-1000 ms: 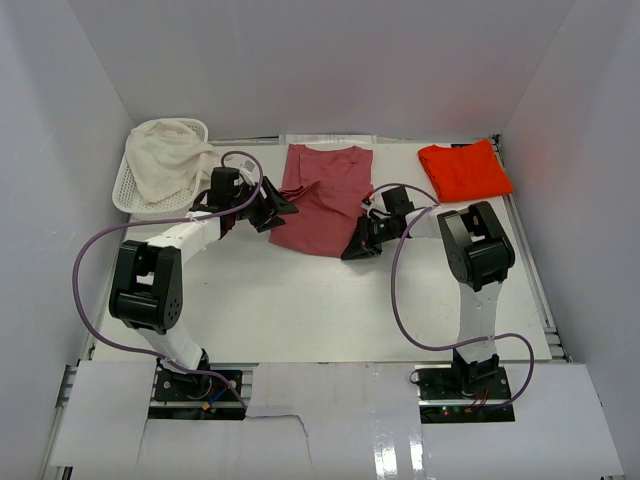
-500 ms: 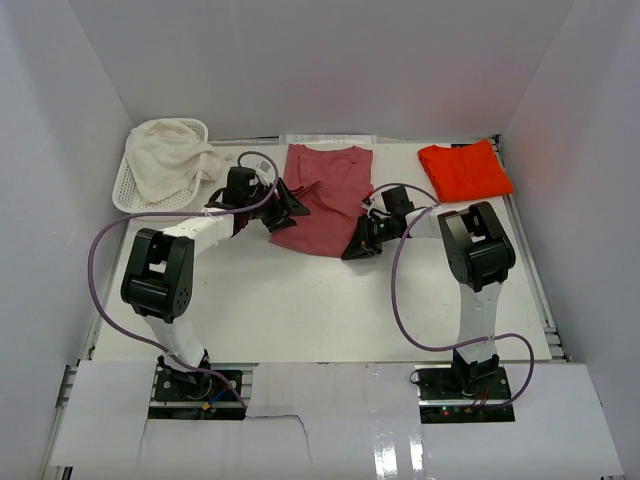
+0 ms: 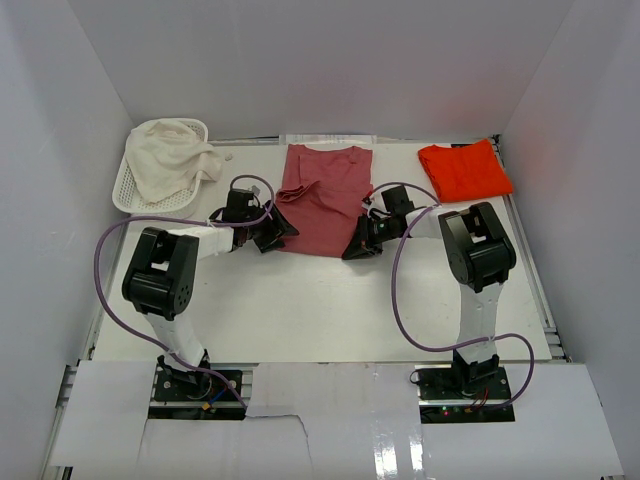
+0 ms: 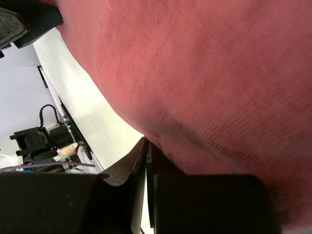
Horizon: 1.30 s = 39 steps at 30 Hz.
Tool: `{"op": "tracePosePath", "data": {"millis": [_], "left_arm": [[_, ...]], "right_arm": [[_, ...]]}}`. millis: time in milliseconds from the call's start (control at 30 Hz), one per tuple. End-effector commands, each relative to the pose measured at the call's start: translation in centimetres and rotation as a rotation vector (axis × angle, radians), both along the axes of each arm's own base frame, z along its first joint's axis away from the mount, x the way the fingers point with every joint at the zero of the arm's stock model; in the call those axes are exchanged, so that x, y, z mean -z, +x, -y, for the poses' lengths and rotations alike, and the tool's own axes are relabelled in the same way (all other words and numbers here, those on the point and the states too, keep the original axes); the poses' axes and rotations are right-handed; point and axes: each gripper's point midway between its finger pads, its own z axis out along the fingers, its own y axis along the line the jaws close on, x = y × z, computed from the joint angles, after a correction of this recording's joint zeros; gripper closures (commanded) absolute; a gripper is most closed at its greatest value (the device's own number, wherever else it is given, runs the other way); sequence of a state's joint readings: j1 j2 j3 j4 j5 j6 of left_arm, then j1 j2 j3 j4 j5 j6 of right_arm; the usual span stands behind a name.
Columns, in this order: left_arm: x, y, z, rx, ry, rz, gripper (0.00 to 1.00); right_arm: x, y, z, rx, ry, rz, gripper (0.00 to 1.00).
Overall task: Fold and stack the t-shirts
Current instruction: Fold the folded rectangular tshirt in 1/3 of the way
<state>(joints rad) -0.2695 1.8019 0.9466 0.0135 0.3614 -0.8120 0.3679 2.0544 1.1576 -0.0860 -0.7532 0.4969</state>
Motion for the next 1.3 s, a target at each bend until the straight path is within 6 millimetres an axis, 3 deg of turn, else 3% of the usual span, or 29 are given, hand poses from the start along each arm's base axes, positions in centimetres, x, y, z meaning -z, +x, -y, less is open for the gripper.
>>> {"op": "tracePosePath", "data": {"millis": [0, 133, 333, 467, 633, 700, 733, 800, 833, 867, 900, 933, 1100, 1267], "left_arm": [[0.2, 0.2, -1.7, -0.054, 0.063, 0.002, 0.31], [-4.4, 1.1, -0.9, -0.033, 0.022, 0.082, 0.31], [-10.2, 0.5, 0.1, 0.002, -0.039, 0.193, 0.30], [-11.2, 0.0, 1.6, 0.052, -0.066, 0.239, 0.30], [-8.3, -1.0, 3.8, 0.106, -0.159, 0.220, 0.37], [-6.2, -1.5, 4.9, 0.132, -0.151, 0.190, 0.49], [-5.5, -1.5, 5.2, 0.136, -0.152, 0.189, 0.53], [-3.2, -1.9, 5.8, 0.150, -0.148, 0.150, 0.85], [-1.8, -1.9, 5.8, 0.144, -0.144, 0.128, 1.00], [-1.2, -1.9, 5.8, 0.144, -0.143, 0.117, 1.00], [-0.8, -1.9, 5.9, 0.147, -0.144, 0.110, 1.00], [-0.5, -1.8, 5.9, 0.152, -0.142, 0.113, 1.00], [1.2, -1.6, 5.9, 0.152, -0.128, 0.098, 1.00], [2.4, -2.2, 5.5, 0.135, -0.114, 0.064, 1.00]], "right_arm": [[-0.1, 0.7, 0.9, 0.018, -0.068, 0.050, 0.92], [-0.8, 0.8, 0.7, 0.008, -0.057, 0.053, 0.92], [-3.5, 1.4, -0.1, -0.007, -0.003, 0.080, 0.92], [-6.4, 2.5, -0.9, -0.008, 0.040, 0.123, 0.92], [-8.7, 4.1, -2.3, -0.013, 0.079, 0.159, 0.92], [-10.0, 5.2, -3.3, -0.020, 0.104, 0.194, 0.92], [-9.5, 5.5, -3.8, -0.032, 0.120, 0.184, 0.92], [-10.9, 6.9, -5.1, -0.048, 0.157, 0.212, 0.92], [-9.8, 7.4, -5.7, -0.051, 0.150, 0.196, 0.92], [-9.7, 8.1, -6.0, -0.049, 0.149, 0.198, 0.92], [-11.1, 9.3, -6.7, -0.054, 0.168, 0.235, 0.92], [-9.8, 9.9, -7.3, -0.061, 0.169, 0.213, 0.92], [-9.5, 11.5, -10.5, -0.105, 0.208, 0.212, 0.92], [-7.0, 12.3, -12.2, -0.107, 0.221, 0.190, 0.92]]}}
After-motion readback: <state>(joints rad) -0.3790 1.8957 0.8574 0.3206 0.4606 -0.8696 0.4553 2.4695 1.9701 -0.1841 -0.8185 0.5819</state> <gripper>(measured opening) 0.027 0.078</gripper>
